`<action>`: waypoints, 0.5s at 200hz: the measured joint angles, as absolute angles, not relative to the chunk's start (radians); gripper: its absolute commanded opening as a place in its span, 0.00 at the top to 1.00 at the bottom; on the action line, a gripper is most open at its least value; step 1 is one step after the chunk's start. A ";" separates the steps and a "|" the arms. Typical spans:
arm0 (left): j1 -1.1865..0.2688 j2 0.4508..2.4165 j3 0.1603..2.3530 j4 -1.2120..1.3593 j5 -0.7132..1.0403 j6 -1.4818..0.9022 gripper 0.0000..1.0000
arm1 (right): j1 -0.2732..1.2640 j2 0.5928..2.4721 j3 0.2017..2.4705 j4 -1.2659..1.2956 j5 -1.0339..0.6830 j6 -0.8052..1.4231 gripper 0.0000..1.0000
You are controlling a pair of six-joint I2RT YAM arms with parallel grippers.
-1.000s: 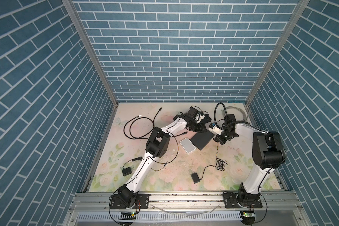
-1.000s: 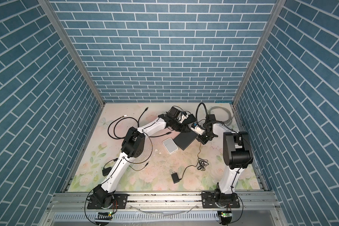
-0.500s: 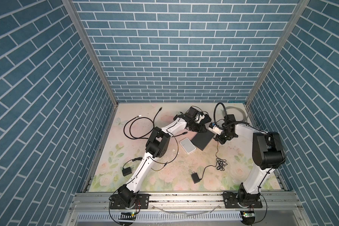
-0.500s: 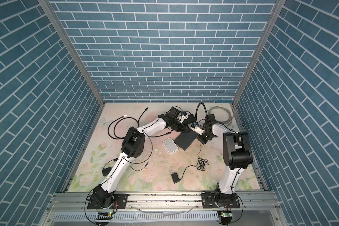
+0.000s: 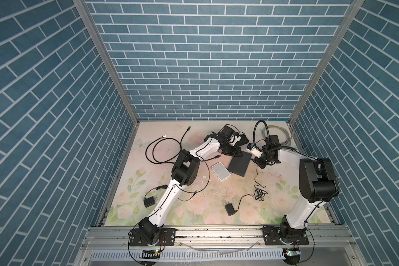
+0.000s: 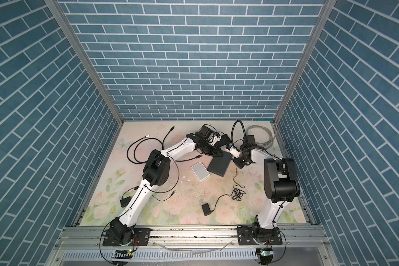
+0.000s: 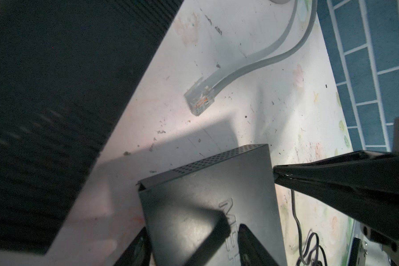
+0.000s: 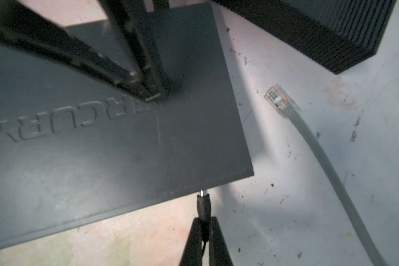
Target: Insert the plug into the switch port
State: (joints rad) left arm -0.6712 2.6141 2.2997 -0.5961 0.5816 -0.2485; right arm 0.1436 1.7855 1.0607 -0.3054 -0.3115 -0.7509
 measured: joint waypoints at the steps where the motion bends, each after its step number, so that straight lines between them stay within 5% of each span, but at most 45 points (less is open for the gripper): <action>1: -0.671 2.615 2.302 -0.597 0.581 -0.248 0.39 | 0.144 1.785 1.061 -0.305 -0.311 -0.751 1.00; 100: -0.665 2.640 2.323 -0.564 0.611 -0.205 0.38 | 0.184 1.784 1.025 -0.295 -0.283 -0.791 1.00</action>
